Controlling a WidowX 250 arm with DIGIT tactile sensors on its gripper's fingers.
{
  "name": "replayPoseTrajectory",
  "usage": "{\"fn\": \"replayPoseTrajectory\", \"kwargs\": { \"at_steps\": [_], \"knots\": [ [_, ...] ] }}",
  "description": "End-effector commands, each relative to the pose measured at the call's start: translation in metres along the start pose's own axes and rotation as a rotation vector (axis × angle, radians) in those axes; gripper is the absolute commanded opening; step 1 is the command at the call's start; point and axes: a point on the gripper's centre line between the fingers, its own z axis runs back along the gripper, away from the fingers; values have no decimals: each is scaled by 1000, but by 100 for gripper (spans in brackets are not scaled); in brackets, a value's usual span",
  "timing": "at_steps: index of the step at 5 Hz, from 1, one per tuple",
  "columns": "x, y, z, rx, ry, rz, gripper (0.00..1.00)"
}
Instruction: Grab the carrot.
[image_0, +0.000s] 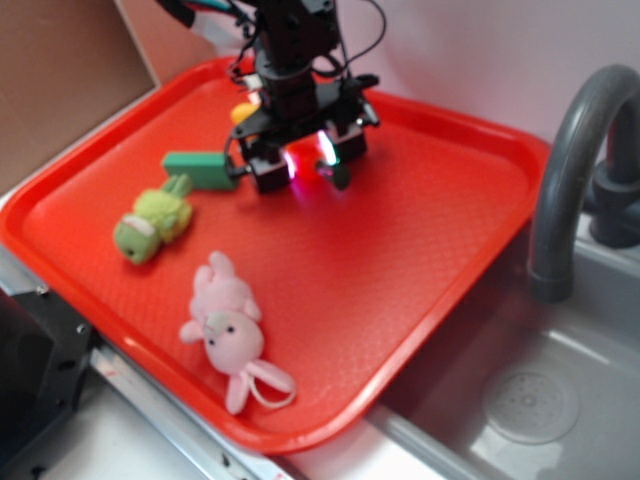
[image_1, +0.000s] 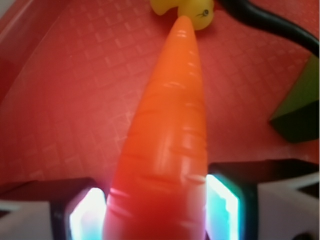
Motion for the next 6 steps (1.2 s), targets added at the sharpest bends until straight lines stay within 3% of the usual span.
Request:
{"fn": "replayPoseTrajectory", "kwargs": {
  "at_steps": [1, 2, 3, 4, 5, 6],
  "knots": [
    [23, 21, 60, -69, -45, -85, 0],
    [29, 31, 98, -132, 34, -217, 0],
    [40, 40, 120, -205, 270, -438, 0],
    [48, 47, 142, -219, 275, -689, 0],
    [52, 51, 156, -214, 196, -827, 0],
    [50, 55, 156, -161, 178, -800, 0]
  ]
}}
